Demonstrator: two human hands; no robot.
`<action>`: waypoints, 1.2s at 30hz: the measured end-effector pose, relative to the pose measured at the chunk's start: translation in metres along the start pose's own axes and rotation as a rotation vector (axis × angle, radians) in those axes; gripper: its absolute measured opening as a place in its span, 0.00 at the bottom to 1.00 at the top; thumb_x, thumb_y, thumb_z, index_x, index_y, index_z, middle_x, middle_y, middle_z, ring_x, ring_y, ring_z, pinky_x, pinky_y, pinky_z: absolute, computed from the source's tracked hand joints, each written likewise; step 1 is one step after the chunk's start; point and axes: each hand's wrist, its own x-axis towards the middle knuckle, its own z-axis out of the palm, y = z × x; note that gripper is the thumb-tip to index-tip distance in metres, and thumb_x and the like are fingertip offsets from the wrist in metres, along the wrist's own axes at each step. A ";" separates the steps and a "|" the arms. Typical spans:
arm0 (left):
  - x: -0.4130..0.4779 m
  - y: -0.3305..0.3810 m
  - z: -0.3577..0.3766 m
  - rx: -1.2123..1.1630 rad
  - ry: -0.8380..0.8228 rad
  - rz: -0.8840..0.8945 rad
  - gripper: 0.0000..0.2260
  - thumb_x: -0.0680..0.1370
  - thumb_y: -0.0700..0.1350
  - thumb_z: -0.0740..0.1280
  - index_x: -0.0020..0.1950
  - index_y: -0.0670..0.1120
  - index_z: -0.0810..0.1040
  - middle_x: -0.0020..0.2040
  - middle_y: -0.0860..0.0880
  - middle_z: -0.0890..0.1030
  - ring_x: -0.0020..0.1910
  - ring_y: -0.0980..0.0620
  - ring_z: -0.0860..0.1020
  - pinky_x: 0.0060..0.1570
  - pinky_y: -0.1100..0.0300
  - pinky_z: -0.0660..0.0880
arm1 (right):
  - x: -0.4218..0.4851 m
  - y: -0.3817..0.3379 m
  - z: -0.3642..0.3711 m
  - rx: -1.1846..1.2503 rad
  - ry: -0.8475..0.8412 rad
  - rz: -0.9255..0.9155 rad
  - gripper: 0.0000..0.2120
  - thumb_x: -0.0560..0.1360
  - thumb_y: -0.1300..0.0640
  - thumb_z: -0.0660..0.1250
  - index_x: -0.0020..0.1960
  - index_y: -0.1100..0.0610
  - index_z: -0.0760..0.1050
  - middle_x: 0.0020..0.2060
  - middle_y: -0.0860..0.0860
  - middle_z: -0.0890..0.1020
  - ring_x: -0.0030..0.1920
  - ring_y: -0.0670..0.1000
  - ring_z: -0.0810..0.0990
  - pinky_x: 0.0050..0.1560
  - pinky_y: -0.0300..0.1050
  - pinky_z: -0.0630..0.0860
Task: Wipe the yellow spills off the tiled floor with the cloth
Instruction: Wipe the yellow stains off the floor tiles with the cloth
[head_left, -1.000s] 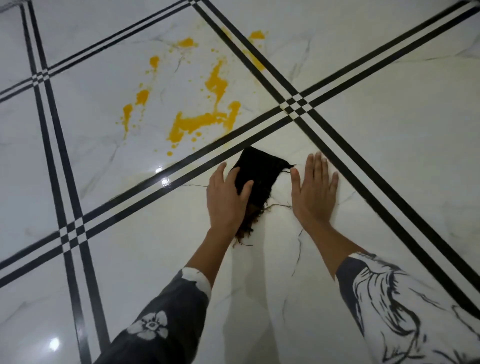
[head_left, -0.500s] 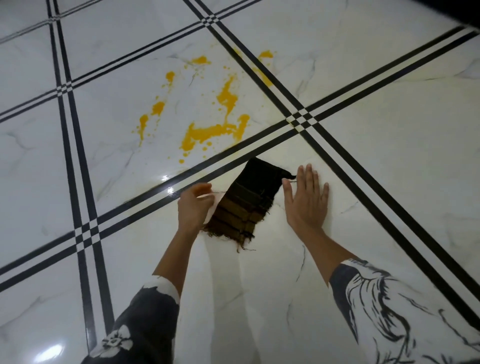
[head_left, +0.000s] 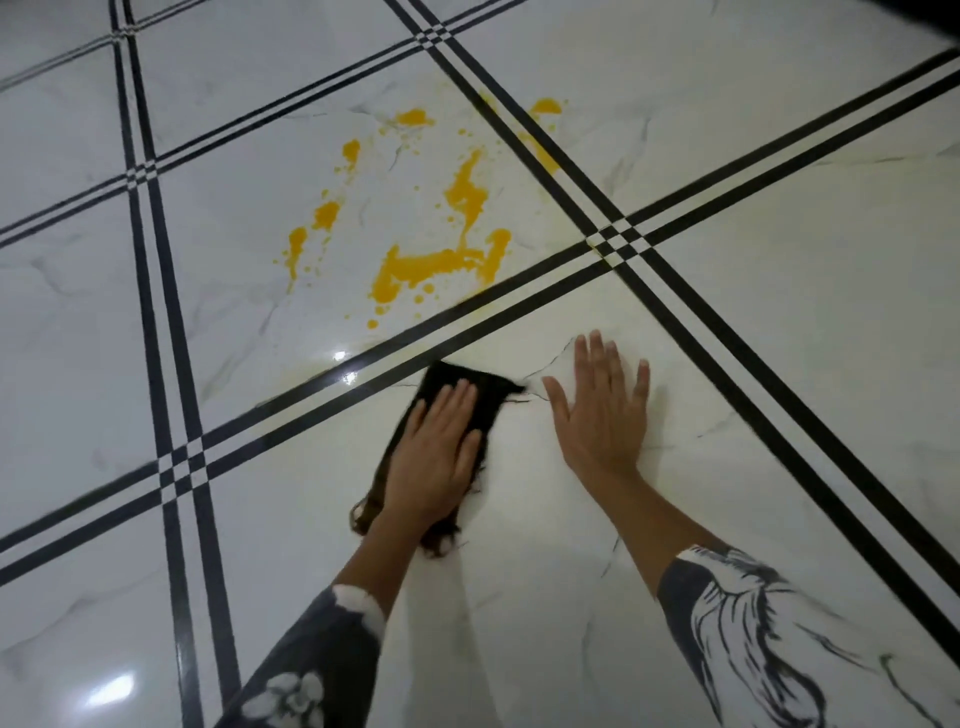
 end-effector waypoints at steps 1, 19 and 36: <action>-0.004 -0.018 -0.006 -0.015 0.041 -0.137 0.26 0.79 0.53 0.47 0.76 0.45 0.57 0.75 0.51 0.57 0.75 0.52 0.56 0.73 0.56 0.47 | 0.000 -0.006 0.002 0.013 -0.007 -0.033 0.37 0.76 0.36 0.33 0.75 0.57 0.55 0.74 0.54 0.59 0.74 0.53 0.59 0.72 0.53 0.41; 0.042 -0.099 -0.022 0.014 0.144 -0.748 0.24 0.82 0.48 0.49 0.77 0.44 0.51 0.78 0.48 0.52 0.76 0.50 0.50 0.74 0.51 0.44 | 0.008 -0.066 0.037 0.051 -0.055 -0.194 0.36 0.75 0.37 0.36 0.76 0.56 0.49 0.76 0.52 0.53 0.76 0.52 0.52 0.72 0.52 0.42; 0.042 -0.093 -0.023 0.029 0.068 -0.535 0.24 0.82 0.50 0.45 0.77 0.44 0.49 0.78 0.48 0.51 0.76 0.51 0.49 0.73 0.54 0.44 | 0.008 -0.065 0.035 0.064 -0.081 -0.209 0.35 0.75 0.38 0.37 0.76 0.56 0.52 0.75 0.52 0.55 0.75 0.52 0.54 0.73 0.53 0.46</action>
